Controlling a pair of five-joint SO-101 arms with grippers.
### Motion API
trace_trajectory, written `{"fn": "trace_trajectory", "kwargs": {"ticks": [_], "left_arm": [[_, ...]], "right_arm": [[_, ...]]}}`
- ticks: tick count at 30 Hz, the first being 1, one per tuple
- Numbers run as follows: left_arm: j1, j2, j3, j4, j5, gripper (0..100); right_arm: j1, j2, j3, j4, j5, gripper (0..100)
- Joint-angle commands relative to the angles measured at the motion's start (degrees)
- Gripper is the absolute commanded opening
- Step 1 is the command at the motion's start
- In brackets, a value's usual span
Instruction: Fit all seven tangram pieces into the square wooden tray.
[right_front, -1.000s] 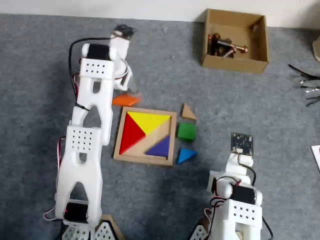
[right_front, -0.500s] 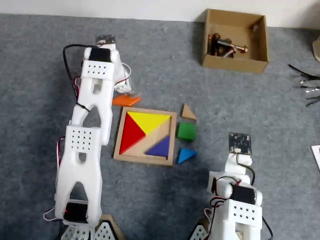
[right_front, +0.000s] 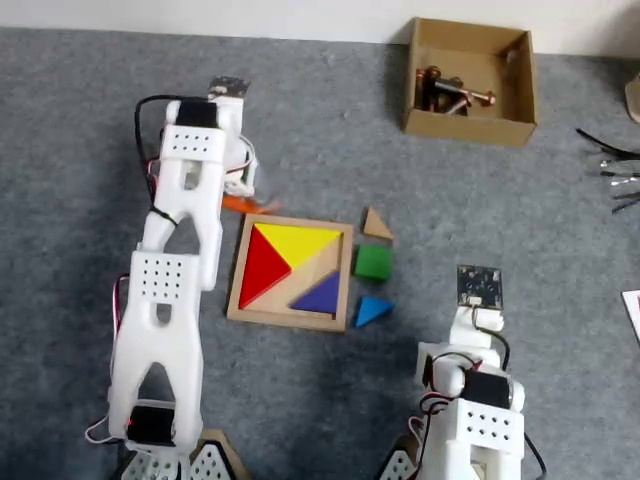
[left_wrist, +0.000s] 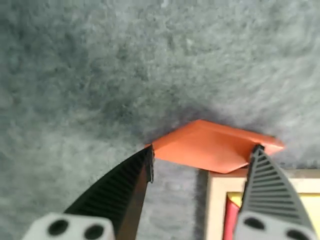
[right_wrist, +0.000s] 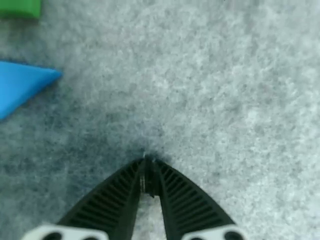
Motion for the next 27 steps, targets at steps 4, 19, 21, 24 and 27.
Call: {"fn": "trace_trajectory", "kwargs": {"ticks": [4, 19, 21, 24, 27], "left_arm": [[-3.91, -0.40, -0.48, -6.07, -2.73, 28], [-8.57, -4.00, -6.73, -2.29, -12.57, 28], [-7.78, -4.97, -9.10, -0.35, -20.84, 28], [-7.43, -5.23, -10.95, -0.26, -38.68, 28], [-7.52, -5.23, -11.21, -0.18, -52.31, 28]], "right_arm": [[-0.66, -0.04, 0.75, -1.80, 1.05, 0.9], [-0.66, -0.04, 0.75, -1.80, 1.05, 0.9], [-0.66, -0.04, 0.75, -1.80, 1.05, 0.9], [-0.66, -0.04, 0.75, -1.80, 1.05, 0.9], [-0.66, -0.04, 0.75, -1.80, 1.05, 0.9]]}}
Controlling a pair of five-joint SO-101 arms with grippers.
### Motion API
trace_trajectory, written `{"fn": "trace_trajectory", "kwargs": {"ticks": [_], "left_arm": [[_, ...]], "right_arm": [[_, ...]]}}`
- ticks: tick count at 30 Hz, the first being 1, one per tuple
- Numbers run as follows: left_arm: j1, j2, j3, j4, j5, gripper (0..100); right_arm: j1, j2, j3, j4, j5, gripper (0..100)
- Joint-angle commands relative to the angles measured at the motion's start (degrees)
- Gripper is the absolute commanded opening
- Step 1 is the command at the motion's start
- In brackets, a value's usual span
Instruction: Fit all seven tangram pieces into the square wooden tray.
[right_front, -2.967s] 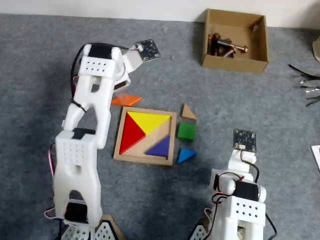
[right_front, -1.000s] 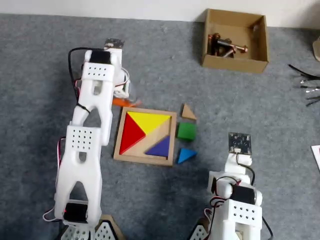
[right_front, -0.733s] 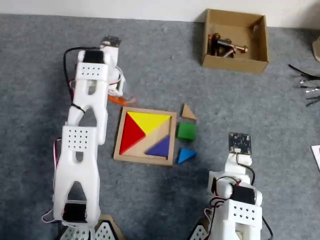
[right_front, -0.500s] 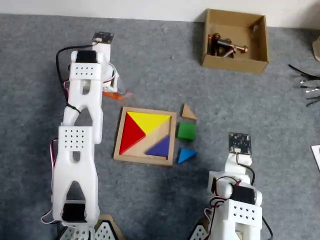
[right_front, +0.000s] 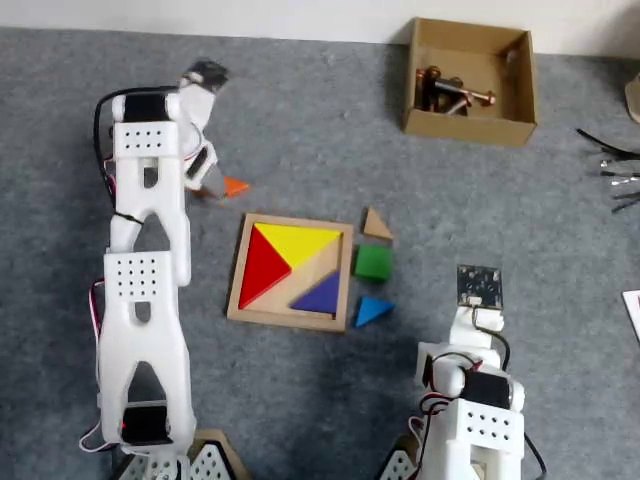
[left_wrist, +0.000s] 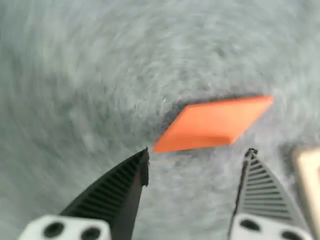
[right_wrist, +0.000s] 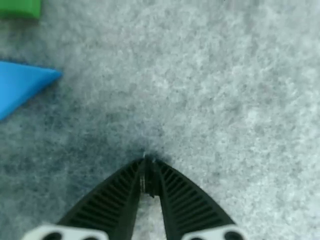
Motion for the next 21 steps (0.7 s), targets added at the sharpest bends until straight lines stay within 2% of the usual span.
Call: {"fn": "trace_trajectory", "kwargs": {"ticks": [1, 4, 9, 12, 16, 21], "left_arm": [[0.22, -5.49, -3.03, 0.53, -15.21, 28], [0.22, -5.32, -3.82, -5.10, -17.58, 28], [0.92, -5.14, -0.48, -16.09, -29.54, 27], [1.98, -5.14, 1.89, -18.73, -33.85, 21], [3.12, -5.23, 4.53, -18.29, -38.95, 16], [4.26, -5.93, 2.42, -12.22, -38.77, 20]], "right_arm": [[-0.66, -0.04, 0.75, -1.80, 1.05, 0.9], [-0.66, -0.04, 0.75, -1.80, 1.14, 0.9], [-0.66, -0.04, 0.75, -1.80, 1.14, 0.9], [-0.66, -0.04, 0.75, -1.80, 1.14, 0.9], [-0.66, -0.04, 0.75, -1.80, 1.14, 0.9], [-0.66, -0.04, 0.75, -1.89, 1.14, 0.9]]}}
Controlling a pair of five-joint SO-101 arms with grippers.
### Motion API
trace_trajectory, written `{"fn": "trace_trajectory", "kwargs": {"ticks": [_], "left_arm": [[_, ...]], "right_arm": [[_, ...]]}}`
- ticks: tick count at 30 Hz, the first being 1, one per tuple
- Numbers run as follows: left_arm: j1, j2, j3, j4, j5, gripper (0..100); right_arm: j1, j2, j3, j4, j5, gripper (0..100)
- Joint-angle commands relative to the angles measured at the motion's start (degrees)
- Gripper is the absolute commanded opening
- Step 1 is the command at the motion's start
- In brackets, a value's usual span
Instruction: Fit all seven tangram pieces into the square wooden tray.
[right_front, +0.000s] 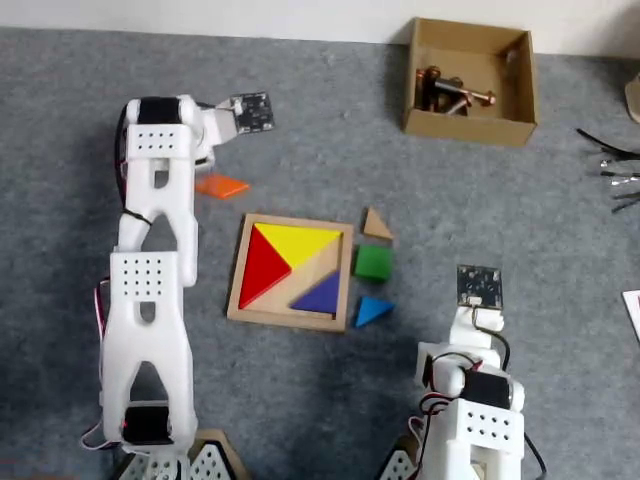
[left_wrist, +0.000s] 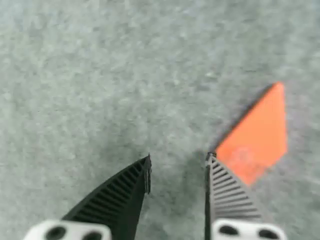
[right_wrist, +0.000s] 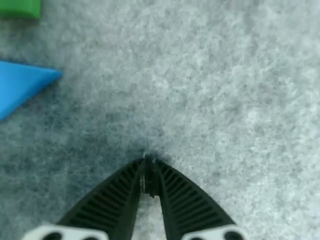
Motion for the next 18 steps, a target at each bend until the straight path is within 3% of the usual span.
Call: {"fn": "trace_trajectory", "kwargs": {"ticks": [1, 8, 12, 18], "left_arm": [[2.42, -6.11, -4.00, 3.52, -1.05, 20], [2.59, -6.20, -1.98, 6.95, -0.44, 20], [2.33, -6.20, -3.82, 11.25, 8.35, 20], [2.07, -5.93, -4.09, 14.42, 9.58, 20]], "right_arm": [[-0.66, -0.04, 0.75, -1.89, 1.14, 0.9], [-0.66, -0.04, 0.75, -1.89, 1.14, 0.9], [-0.66, -0.04, 0.75, -1.89, 1.14, 0.9], [-0.66, -0.04, 0.84, -1.89, 1.14, 0.9]]}}
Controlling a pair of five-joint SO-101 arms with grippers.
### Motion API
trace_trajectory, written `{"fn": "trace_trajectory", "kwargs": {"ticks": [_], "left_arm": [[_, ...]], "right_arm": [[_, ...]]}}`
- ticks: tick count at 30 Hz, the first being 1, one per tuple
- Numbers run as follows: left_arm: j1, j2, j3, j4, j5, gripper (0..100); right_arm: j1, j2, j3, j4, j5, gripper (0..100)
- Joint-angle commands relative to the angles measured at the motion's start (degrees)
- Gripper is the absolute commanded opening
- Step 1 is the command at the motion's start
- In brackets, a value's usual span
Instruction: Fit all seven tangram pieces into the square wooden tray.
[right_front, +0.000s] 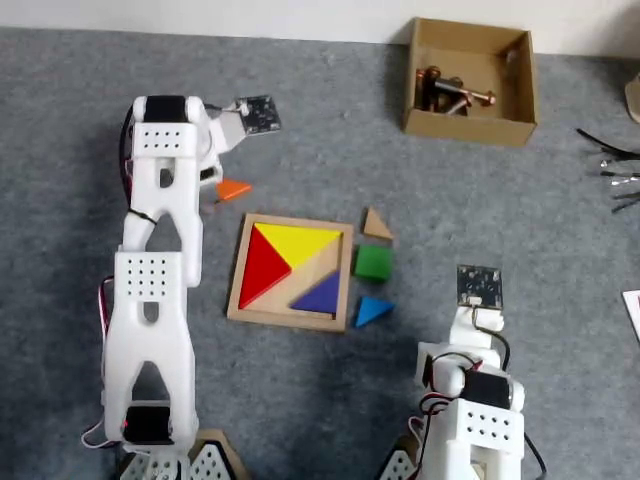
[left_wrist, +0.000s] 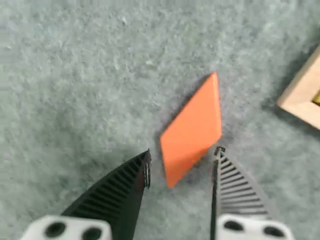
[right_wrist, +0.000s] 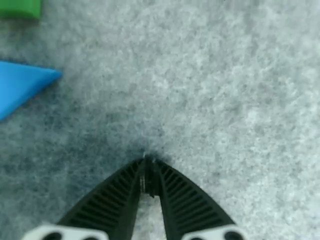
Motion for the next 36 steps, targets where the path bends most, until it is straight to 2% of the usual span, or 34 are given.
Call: {"fn": "trace_trajectory", "kwargs": {"ticks": [1, 2, 5, 8, 11, 15, 22, 27, 32, 36], "left_arm": [[0.66, -5.41, -2.59, 2.55, 0.44, 20], [0.66, -5.41, -2.59, 3.52, -0.35, 20], [0.66, -5.41, -2.59, 4.40, -10.55, 20], [1.63, -5.41, -2.59, 4.13, -13.98, 20], [2.51, -5.41, -2.59, 0.35, -13.36, 20], [2.59, -5.32, -2.68, -3.34, -7.74, 20], [2.86, -1.36, -2.86, -6.42, -8.79, 20], [3.03, 3.21, -2.95, -5.98, -9.93, 20], [3.47, 3.38, -3.03, 3.16, -10.02, 25], [3.65, 3.74, -2.59, 4.13, -10.11, 27]], "right_arm": [[-0.66, -0.04, 0.84, -1.89, 1.05, 0.9], [-0.66, -0.04, 0.84, -1.89, 1.05, 0.9], [-0.66, -0.04, 0.84, -1.89, 1.05, 0.9], [-0.66, -0.04, 0.84, -1.89, 1.05, 0.9], [-0.66, -0.04, 0.84, -1.89, 1.05, 0.9], [-0.66, -0.04, 0.84, -1.89, 1.05, 0.9], [-0.66, -0.04, 0.92, -1.89, 1.05, 0.9], [-0.66, -0.04, 0.92, -1.89, 1.14, 0.9], [-0.66, -0.04, 0.92, -1.89, 1.14, 0.9], [-0.66, -0.04, 0.92, -1.89, 1.14, 0.9]]}}
